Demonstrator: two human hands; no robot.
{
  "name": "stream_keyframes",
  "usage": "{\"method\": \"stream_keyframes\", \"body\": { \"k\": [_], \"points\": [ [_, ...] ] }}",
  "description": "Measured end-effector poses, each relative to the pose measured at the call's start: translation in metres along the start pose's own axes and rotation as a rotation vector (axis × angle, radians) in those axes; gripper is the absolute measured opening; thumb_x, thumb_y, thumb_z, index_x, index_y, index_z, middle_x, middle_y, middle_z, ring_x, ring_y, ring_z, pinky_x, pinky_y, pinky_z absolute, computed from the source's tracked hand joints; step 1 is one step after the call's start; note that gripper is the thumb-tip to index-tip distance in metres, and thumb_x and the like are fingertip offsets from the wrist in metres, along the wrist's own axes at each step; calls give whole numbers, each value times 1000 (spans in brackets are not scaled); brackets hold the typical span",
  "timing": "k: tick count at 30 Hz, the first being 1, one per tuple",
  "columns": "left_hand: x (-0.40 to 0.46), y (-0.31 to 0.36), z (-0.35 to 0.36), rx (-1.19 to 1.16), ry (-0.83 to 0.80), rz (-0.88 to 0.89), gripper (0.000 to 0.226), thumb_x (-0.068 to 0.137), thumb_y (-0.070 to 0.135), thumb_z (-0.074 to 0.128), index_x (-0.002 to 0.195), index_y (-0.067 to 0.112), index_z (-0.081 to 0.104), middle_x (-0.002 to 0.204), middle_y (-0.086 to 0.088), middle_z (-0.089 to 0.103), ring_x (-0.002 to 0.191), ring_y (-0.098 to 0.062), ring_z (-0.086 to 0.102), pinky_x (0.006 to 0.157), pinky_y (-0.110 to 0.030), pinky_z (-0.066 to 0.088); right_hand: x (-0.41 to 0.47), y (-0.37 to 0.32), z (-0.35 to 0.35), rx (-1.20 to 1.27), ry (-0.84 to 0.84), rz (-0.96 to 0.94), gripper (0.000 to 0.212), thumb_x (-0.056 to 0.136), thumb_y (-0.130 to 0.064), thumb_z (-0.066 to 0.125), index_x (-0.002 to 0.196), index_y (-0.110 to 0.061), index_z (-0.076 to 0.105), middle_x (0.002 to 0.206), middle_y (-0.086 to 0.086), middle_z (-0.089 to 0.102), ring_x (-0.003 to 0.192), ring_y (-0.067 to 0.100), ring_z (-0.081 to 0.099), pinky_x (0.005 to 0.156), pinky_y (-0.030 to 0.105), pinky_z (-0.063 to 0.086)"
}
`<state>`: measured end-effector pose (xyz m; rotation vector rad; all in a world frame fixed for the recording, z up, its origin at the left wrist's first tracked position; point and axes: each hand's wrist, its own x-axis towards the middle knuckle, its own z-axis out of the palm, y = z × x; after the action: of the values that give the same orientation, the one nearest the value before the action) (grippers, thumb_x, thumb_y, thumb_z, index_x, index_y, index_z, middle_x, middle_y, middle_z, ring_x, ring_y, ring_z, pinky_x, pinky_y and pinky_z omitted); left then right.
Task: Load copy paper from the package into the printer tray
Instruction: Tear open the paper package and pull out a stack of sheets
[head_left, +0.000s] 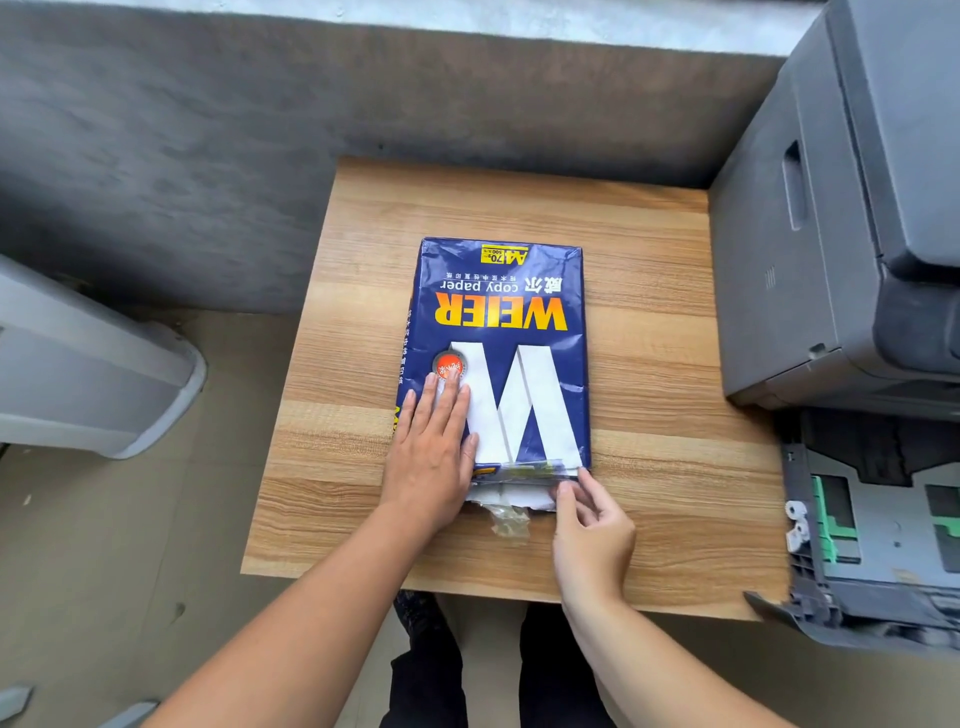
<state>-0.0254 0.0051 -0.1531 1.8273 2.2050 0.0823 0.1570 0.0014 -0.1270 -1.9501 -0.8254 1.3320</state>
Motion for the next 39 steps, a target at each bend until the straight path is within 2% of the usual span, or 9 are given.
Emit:
{"method": "stream_keyframes", "body": {
  "k": [5,8,12,17,24,28,32,36,39],
  "points": [
    [1,1,-1,-6,-10,-2,62,101,40,23,155,13,12,165,-5,5,152,-23,-3,124,-46,9,-2,-2,0,-16,64,-97,30,94,-10,65,123,-4,70,114,5,69,82,-6,67,65,1,48],
    [1,1,-3,-16,-2,0,61,101,40,25,155,12,15,165,-7,9,152,-24,0,124,-47,10,2,-2,1,-11,87,-129,20,91,-8,68,111,-8,74,106,7,69,73,-13,64,66,4,50],
    [1,2,-6,-34,0,1,60,101,38,27,154,12,19,164,-8,13,152,-24,2,124,-47,11,10,-7,7,151,77,-32,14,88,-6,73,93,-18,68,96,12,75,79,10,71,73,20,57],
    [1,2,-10,-26,-26,2,61,101,40,23,155,14,13,165,-6,7,152,-22,-3,124,-44,5,22,-4,8,299,16,126,20,87,2,72,89,-15,63,81,8,74,54,4,67,56,12,55],
    [1,2,-15,-32,-58,-7,59,104,40,24,155,17,5,165,-3,-2,151,-19,-11,124,-42,2,29,2,-13,495,-196,268,32,83,9,71,113,1,62,85,11,76,67,14,71,63,15,59],
    [3,0,-14,-18,-68,-7,59,104,40,23,156,17,5,165,-2,0,151,-18,-10,124,-41,2,22,3,-31,484,-321,283,66,55,-15,94,112,1,64,84,11,80,67,13,75,64,17,60],
    [2,0,-12,-11,-72,-12,58,104,40,18,155,18,4,165,-2,-2,151,-18,-11,124,-42,2,6,9,-64,248,-492,268,29,87,7,66,115,2,63,94,17,78,76,19,71,73,22,61],
    [2,0,-11,1,-64,-12,62,100,43,16,155,16,7,165,-3,2,152,-20,-7,124,-43,4,17,-5,-60,54,-643,258,27,93,6,59,119,1,62,112,17,79,100,26,74,96,42,55],
    [3,0,-8,-8,-58,-9,62,100,43,18,155,15,10,165,-4,6,152,-20,-4,124,-45,7,37,-15,-34,44,-613,218,21,97,-2,58,118,-1,62,114,14,79,105,27,75,91,39,59]
  ]
}}
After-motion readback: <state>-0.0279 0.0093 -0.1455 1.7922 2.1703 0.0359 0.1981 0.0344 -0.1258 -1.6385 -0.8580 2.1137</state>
